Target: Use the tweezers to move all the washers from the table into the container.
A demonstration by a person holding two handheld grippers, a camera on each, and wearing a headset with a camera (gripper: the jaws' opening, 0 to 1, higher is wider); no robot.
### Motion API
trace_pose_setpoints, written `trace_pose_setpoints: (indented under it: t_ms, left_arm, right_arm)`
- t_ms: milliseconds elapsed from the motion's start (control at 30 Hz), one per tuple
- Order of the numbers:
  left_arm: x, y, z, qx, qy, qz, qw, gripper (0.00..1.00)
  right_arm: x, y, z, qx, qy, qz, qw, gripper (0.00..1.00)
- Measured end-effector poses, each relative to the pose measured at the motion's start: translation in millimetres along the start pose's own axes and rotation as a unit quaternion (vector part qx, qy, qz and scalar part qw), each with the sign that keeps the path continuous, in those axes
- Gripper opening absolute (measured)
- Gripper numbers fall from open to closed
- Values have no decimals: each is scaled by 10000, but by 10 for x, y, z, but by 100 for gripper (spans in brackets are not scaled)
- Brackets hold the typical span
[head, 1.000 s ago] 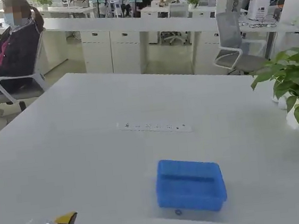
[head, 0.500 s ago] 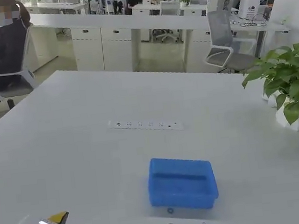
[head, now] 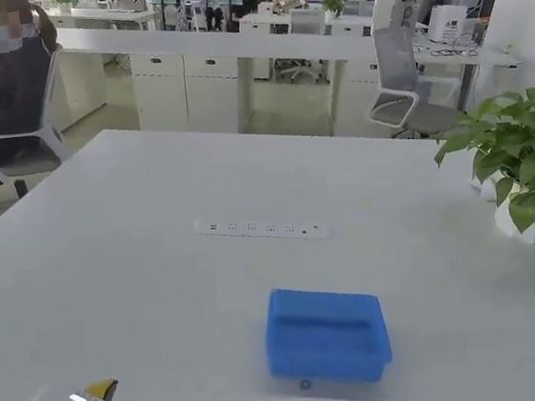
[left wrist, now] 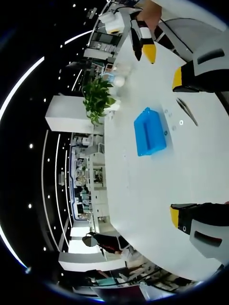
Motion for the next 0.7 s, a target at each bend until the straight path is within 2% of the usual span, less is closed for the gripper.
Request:
trace_pose_setpoints:
  t_ms: [333, 500, 700]
  left_arm:
    - [-4, -31, -43, 98, -131, -42, 9999, 99]
    - [-19, -64, -57, 169, -126, -118, 9997, 99]
    - [-47, -117, -108, 351, -243, -167, 9989, 99]
  right_arm:
    - [38, -31, 13, 76, 144, 5, 9999, 93]
    - [20, -41, 11, 78, 87, -9, 9999, 93]
    - [-3, -78, -18, 134, 31, 21, 9999, 93]
Point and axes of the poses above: the centre of the closed fingertips' face, and the gripper's own axes: y roughly backward along the fingers, x roughly to its left, z roughly out of its top, the point moved 5 cm from there along y, roughly backward along the fingers, and after that the axes turned 6 degrees about x, right-handed, at the moved point
